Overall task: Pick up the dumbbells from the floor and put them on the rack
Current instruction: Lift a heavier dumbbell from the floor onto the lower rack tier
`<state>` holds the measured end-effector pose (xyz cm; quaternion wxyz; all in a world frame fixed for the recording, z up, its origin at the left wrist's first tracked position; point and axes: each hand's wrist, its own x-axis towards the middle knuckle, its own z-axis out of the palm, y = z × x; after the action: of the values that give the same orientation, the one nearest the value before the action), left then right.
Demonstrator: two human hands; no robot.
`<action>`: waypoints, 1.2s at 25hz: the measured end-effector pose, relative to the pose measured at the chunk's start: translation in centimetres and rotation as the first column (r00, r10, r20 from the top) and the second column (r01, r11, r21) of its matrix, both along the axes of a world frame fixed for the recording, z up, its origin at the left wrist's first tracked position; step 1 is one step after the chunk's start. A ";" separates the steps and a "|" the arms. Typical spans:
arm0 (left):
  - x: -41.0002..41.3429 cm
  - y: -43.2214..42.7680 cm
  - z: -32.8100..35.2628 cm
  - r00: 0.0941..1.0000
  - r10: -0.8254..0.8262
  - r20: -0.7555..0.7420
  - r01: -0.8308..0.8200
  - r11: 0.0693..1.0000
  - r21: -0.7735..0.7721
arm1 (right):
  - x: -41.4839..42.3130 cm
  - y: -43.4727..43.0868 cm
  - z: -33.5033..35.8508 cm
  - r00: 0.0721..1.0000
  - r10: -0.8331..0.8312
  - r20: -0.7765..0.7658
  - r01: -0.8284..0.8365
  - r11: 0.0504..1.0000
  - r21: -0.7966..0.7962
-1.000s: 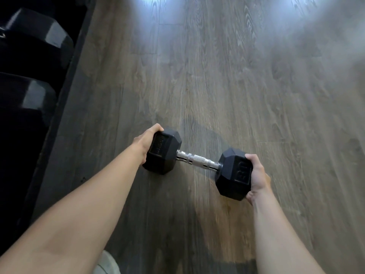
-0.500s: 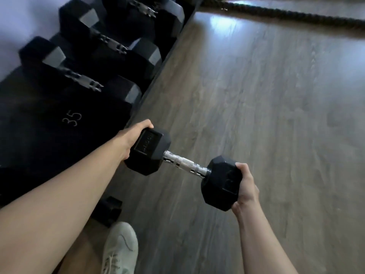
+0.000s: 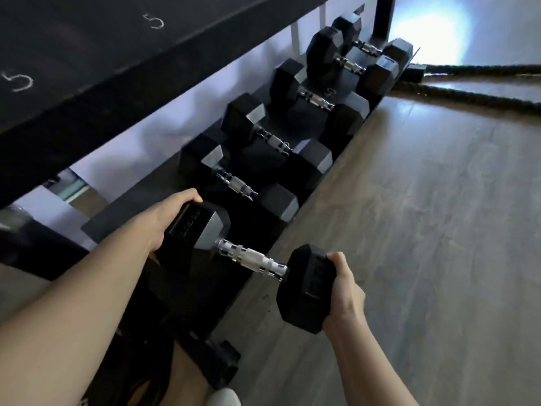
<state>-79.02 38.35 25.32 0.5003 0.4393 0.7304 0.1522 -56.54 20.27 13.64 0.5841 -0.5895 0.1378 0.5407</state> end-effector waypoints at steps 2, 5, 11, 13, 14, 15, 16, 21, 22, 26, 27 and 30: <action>-2.6 2.0 -0.5 0.997 0.074 -0.024 -0.074 0.997 0.002 | -1.8 3.0 -0.1 0.998 0.068 0.008 -0.067 0.997 -0.022; -5.4 4.7 -1.0 0.986 0.157 -0.063 -0.157 0.988 0.001 | -4.6 6.6 -0.4 0.992 0.129 0.012 -0.128 0.990 -0.062; -9.3 8.3 -2.4 0.966 0.248 -0.070 -0.249 0.968 -0.007 | -8.2 10.9 1.0 0.983 0.159 0.088 -0.146 0.980 -0.133; -9.5 8.7 -3.0 0.969 0.241 -0.054 -0.242 0.970 -0.020 | -8.5 11.3 1.3 0.982 0.155 0.107 -0.137 0.978 -0.157; -9.5 8.8 -3.2 0.967 0.247 -0.056 -0.249 0.968 -0.026 | -8.6 11.2 1.5 0.981 0.163 0.100 -0.146 0.976 -0.159; -9.6 8.9 -3.3 0.964 0.262 -0.051 -0.264 0.964 -0.033 | -8.8 11.1 1.6 0.978 0.180 0.101 -0.163 0.975 -0.153; -9.7 8.8 -3.3 0.962 0.270 -0.039 -0.271 0.962 -0.027 | -8.9 11.0 1.4 0.975 0.189 0.119 -0.173 0.976 -0.135; -9.5 8.1 -4.4 0.909 0.407 -0.085 -0.380 0.897 0.227 | -9.7 9.3 -0.4 0.883 0.072 0.464 -0.130 0.987 0.092; -9.1 7.5 -4.6 0.871 0.462 -0.167 -0.395 0.861 0.320 | -9.8 9.0 -0.9 0.839 0.041 0.542 -0.154 0.974 0.165; -7.2 4.5 -6.4 0.841 0.458 -0.288 -0.214 0.771 0.600 | -8.6 8.5 -2.6 0.625 -0.047 0.779 -0.417 0.824 0.384; -6.9 3.8 -7.0 0.857 0.447 -0.257 -0.195 0.741 0.642 | -8.3 8.6 -3.0 0.590 -0.071 0.804 -0.451 0.797 0.401; -6.8 3.6 -7.9 0.850 0.486 -0.205 -0.200 0.657 0.727 | -8.2 9.1 -3.6 0.615 -0.122 0.779 -0.408 0.796 0.447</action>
<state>-85.85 41.95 17.37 0.1122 0.4628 0.7758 0.4140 -64.79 29.42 10.07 0.6882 -0.5623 -0.3512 0.2946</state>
